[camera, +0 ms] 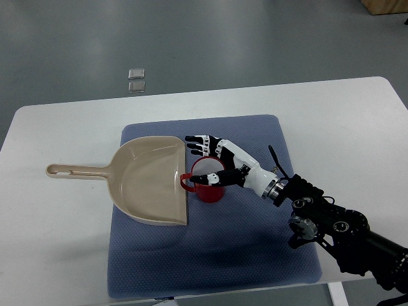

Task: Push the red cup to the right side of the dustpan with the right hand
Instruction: 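Keep pushing the red mug against the dustpan's edge with the right hand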

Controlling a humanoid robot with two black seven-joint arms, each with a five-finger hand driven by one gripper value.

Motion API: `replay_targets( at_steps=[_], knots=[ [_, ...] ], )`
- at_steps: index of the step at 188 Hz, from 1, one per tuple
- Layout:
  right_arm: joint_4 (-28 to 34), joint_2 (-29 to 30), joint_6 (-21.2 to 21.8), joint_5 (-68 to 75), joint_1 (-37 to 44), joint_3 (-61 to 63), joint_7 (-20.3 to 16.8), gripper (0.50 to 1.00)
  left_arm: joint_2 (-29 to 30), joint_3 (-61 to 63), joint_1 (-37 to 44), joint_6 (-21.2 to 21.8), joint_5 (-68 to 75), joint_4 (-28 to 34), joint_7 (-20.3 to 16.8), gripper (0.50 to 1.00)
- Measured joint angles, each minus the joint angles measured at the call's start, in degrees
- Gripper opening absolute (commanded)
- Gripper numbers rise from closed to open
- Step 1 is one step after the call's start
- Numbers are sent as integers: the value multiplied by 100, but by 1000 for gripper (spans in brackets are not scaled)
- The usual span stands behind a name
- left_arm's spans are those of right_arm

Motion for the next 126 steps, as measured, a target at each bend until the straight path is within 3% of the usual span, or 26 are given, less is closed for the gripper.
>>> replay_targets(
  at_steps=[55, 70, 87, 97, 108, 126],
  knots=[
    [-5, -470, 20, 1501, 467, 205, -67, 936, 0, -4, 0, 0, 0, 0, -1, 1000],
    [-31, -599, -9, 2484, 665, 483, -760, 936, 0, -4, 1, 0, 0, 0, -2, 1000],
    [-107, -838, -45, 3949, 996, 719, -2129, 936, 0, -1, 1, 0, 0, 0, -2, 1000],
    [-140, -960, -47, 4692, 1140, 733, -2664, 936, 0, 5, 1, 0, 0, -2, -2, 1000],
    [-159, -1081, -13, 5292, 1241, 738, -2918, 936, 0, 10, 0, 0, 0, -7, 1, 1000],
    [-171, -1206, 126, 5590, 1288, 809, -2879, 936, 0, 18, 1, 0, 0, -12, 9, 1000]
  ],
)
